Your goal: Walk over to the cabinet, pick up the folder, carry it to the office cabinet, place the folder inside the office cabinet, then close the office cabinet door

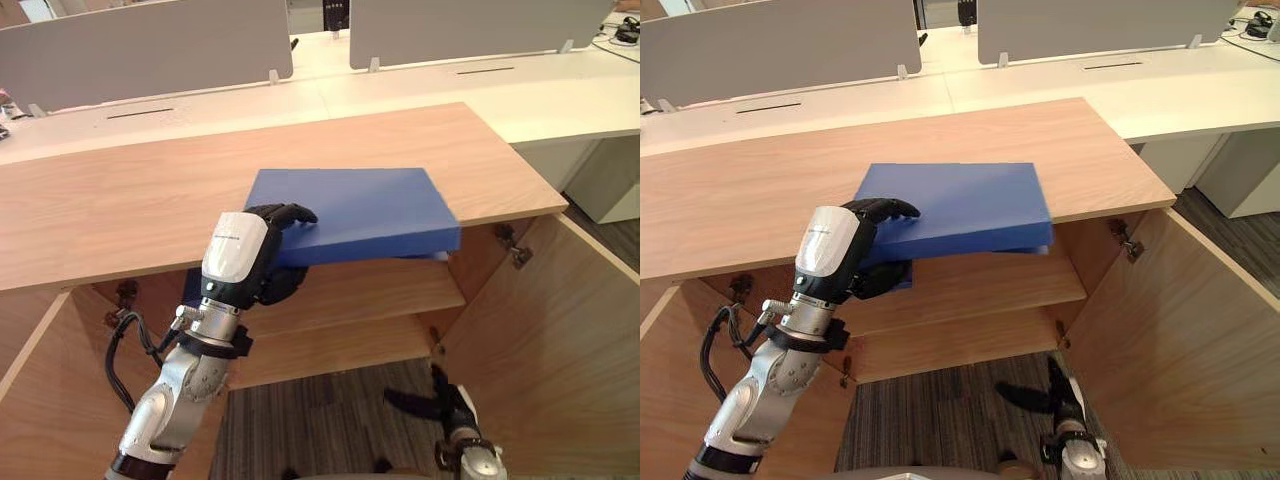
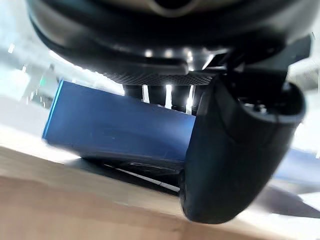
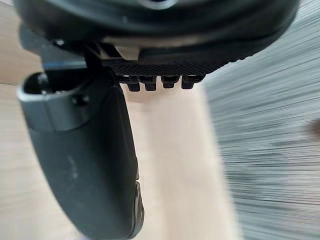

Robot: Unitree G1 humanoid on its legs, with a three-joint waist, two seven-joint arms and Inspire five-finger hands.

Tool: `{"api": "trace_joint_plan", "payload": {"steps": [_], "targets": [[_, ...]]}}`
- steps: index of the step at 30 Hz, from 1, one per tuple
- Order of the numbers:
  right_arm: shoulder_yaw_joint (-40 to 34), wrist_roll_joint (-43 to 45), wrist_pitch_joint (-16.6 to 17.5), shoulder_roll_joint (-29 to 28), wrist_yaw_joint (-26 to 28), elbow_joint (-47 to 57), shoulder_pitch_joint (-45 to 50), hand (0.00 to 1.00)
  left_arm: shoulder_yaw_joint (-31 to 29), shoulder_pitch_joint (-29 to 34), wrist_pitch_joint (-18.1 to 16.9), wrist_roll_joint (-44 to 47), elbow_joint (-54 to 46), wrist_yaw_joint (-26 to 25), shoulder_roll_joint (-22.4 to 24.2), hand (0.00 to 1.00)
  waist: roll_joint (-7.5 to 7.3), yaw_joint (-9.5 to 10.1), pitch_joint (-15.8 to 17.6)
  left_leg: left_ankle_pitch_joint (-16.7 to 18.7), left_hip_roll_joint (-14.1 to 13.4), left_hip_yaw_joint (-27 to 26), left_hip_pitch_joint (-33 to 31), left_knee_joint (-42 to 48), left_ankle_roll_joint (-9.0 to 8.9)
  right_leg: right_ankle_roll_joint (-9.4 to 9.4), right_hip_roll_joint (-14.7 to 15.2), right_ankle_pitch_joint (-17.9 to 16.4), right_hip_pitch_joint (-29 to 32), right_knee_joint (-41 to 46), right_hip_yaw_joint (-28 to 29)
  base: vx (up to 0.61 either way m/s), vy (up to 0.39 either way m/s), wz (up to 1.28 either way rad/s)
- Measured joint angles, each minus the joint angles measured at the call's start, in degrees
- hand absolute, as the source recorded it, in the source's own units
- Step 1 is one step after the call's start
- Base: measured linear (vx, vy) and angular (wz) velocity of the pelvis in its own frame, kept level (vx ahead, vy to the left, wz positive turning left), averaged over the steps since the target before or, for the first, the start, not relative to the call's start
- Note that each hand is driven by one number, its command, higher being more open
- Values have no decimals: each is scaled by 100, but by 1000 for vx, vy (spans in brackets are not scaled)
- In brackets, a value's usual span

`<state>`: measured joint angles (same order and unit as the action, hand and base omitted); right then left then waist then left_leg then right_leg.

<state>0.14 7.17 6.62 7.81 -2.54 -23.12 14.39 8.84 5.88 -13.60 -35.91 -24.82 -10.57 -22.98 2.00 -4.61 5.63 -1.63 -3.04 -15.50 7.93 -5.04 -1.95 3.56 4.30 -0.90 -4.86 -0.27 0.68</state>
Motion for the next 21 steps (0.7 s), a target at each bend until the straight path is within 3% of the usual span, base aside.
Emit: {"api": "trace_joint_plan", "payload": {"steps": [4, 9, 15, 21], "targets": [[-48, 105, 112, -130, 36, 1982, 283, 100, 284, 352, -350, 1653, -584, 247, 431, 0, -27, -9, 18, 50, -7, -39, 12, 0, 31, 1, -13, 1, 26, 22, 68, -9, -18, -8], [-379, 477, 333, -216, 100, 3837, 532, 100, 232, 697, -437, 3676, -1126, 499, 748, 0, -51, -6, 32, 83, -6, -154, 17, 0, 55, 13, -21, 8, 87, 45, 182, -15, -13, -12], [-593, 1194, 510, -93, 247, 4903, 502, 100, 104, 1032, -237, 6125, -1140, 1173, 778, 0, -75, -24, 47, 108, -7, -222, 27, 1, 58, 28, -29, 14, 112, 44, 255, -5, -18, -7], [-582, 1551, 592, 596, 398, 4955, -121, 100, 128, 1064, -21, 7438, -1074, 1621, 705, 0, -105, -7, 66, 111, -4, -230, 33, 1, 60, 50, -27, 25, 110, 51, 267, 0, 0, 0]]}}
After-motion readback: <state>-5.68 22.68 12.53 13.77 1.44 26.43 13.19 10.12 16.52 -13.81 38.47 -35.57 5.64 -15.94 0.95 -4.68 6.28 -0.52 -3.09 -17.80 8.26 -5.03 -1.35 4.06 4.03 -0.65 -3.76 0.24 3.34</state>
